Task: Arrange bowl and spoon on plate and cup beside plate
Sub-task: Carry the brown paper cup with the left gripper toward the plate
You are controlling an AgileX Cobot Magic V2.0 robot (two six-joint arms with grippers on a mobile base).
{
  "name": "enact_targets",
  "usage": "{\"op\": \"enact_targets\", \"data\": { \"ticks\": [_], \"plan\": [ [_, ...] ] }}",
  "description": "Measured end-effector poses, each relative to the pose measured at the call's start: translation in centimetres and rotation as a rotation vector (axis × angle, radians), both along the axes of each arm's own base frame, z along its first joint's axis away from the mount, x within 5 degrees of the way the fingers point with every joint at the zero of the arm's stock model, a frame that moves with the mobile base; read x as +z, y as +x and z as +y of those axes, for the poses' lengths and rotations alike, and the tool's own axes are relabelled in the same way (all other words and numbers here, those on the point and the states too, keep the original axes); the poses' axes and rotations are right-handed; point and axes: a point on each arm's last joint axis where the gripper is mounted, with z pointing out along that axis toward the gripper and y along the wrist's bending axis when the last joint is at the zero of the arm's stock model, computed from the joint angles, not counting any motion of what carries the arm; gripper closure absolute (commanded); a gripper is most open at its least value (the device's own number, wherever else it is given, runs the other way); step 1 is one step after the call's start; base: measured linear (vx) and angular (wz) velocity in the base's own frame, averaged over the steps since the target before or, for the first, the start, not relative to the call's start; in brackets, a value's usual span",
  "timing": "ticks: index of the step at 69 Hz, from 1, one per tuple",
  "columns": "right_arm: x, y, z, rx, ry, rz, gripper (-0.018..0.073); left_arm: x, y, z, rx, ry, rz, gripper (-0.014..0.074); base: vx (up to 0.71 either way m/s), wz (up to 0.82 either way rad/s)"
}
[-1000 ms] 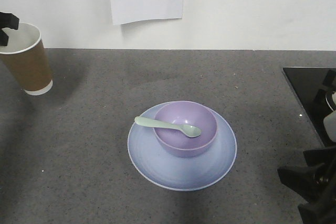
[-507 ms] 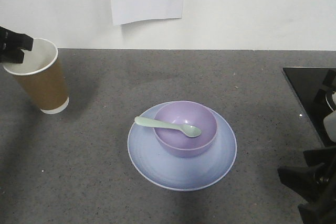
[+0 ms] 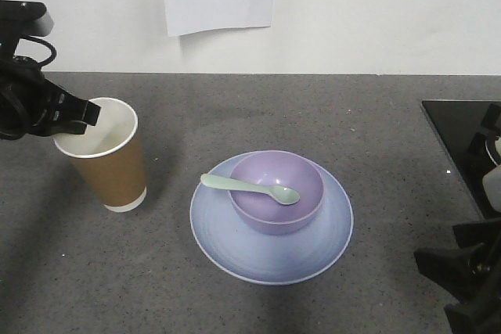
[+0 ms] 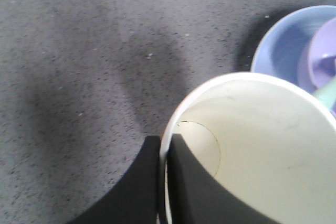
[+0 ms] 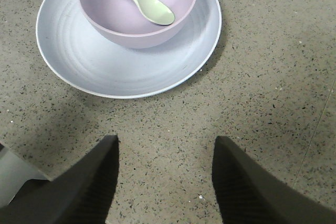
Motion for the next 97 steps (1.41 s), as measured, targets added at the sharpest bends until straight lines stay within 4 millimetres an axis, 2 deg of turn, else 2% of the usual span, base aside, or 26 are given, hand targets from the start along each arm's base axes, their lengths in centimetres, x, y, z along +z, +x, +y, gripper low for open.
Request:
{"op": "enact_targets", "data": {
  "ticks": [13, 29, 61, 97],
  "plan": [
    [0.0, 0.0, 0.0, 0.0, 0.0, 0.0, 0.0169, 0.0, -0.3, -1.1, -0.037, -0.006, 0.001, 0.0605, 0.0, 0.0],
    [0.0, 0.0, 0.0, 0.0, 0.0, -0.001, 0.0169, -0.2, -0.1, -1.2, -0.039, -0.007, 0.006, 0.0605, 0.0, 0.0],
    [0.0, 0.0, 0.0, 0.0, 0.0, 0.0, 0.0169, -3.6, 2.4, -1.8, -0.034, 0.007, 0.103, 0.0605, 0.0, 0.0],
    [0.0, 0.0, 0.0, 0.0, 0.0, 0.0, 0.0169, -4.8, 3.2, -1.9, -0.043, 0.016, 0.12, 0.0593, 0.0, 0.0]
  ]
}}
